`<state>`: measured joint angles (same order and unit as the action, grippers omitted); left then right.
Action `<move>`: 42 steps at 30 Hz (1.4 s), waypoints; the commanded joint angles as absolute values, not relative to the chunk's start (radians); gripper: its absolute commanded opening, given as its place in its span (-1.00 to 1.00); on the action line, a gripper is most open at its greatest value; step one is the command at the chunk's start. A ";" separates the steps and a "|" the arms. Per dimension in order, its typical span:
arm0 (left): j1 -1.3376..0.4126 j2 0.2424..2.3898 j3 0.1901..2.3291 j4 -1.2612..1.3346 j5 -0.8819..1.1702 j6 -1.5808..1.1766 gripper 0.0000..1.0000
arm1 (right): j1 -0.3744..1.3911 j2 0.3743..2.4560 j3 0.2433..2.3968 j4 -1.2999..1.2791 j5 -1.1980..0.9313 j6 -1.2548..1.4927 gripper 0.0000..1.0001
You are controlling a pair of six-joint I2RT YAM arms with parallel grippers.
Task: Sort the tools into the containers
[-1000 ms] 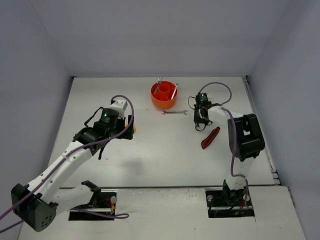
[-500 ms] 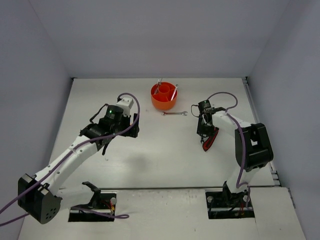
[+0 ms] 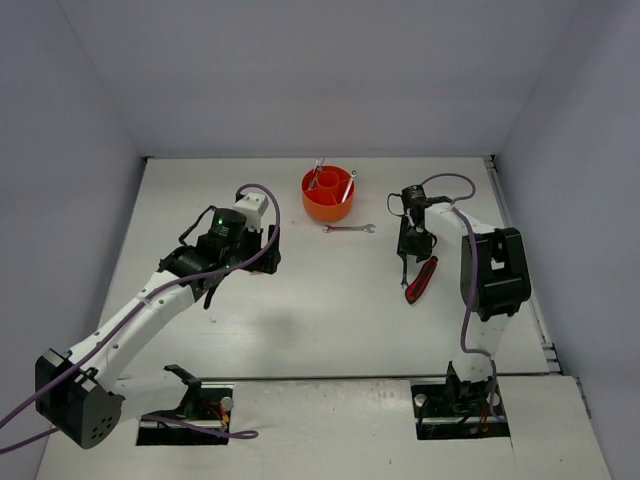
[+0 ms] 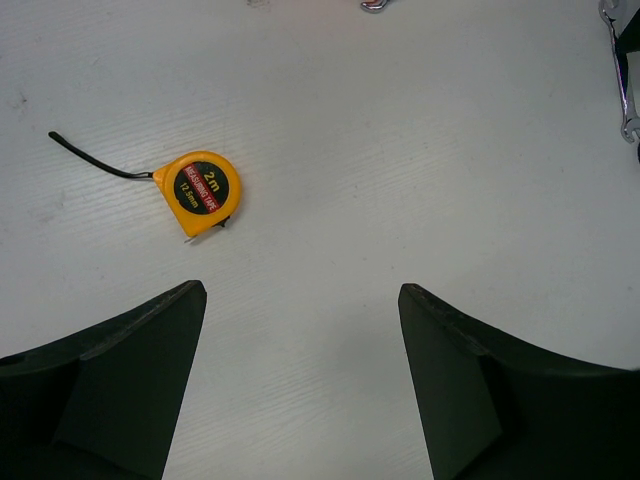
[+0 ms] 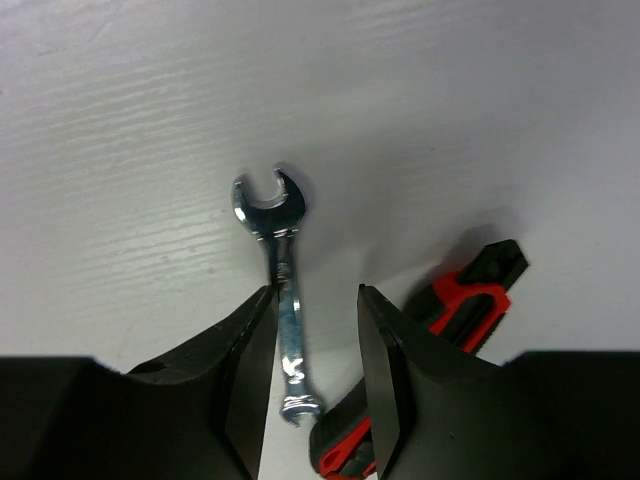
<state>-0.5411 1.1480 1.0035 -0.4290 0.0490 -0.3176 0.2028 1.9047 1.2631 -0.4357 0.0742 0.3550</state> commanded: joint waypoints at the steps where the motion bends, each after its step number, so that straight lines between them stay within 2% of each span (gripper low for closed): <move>1: -0.531 1.114 1.037 -0.397 0.057 -0.305 0.50 | 0.204 1.917 1.326 -0.492 0.044 0.323 -0.35; 29: -0.531 1.121 1.018 -0.402 0.057 -0.289 0.50 | 0.236 1.967 1.294 -0.508 0.041 0.349 -0.54; 32: -0.532 1.119 1.014 -0.403 0.055 -0.288 0.50 | 0.240 1.977 1.293 -0.506 0.039 0.348 -0.63; 35: -0.532 1.120 1.013 -0.405 0.054 -0.287 0.50 | 0.241 1.992 1.291 -0.502 0.055 0.340 -0.95; 36: -0.532 1.120 1.012 -0.404 0.054 -0.287 0.50 | 0.241 1.998 1.290 -0.502 0.057 0.336 -1.00; 42: -0.529 1.123 1.011 -0.403 0.054 -0.287 0.50 | 0.250 1.979 1.344 -0.500 0.091 0.290 -1.00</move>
<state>-0.5360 1.1431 1.0016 -0.4301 0.0525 -0.2989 0.2366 1.9505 1.3063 -0.4756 0.0416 0.3287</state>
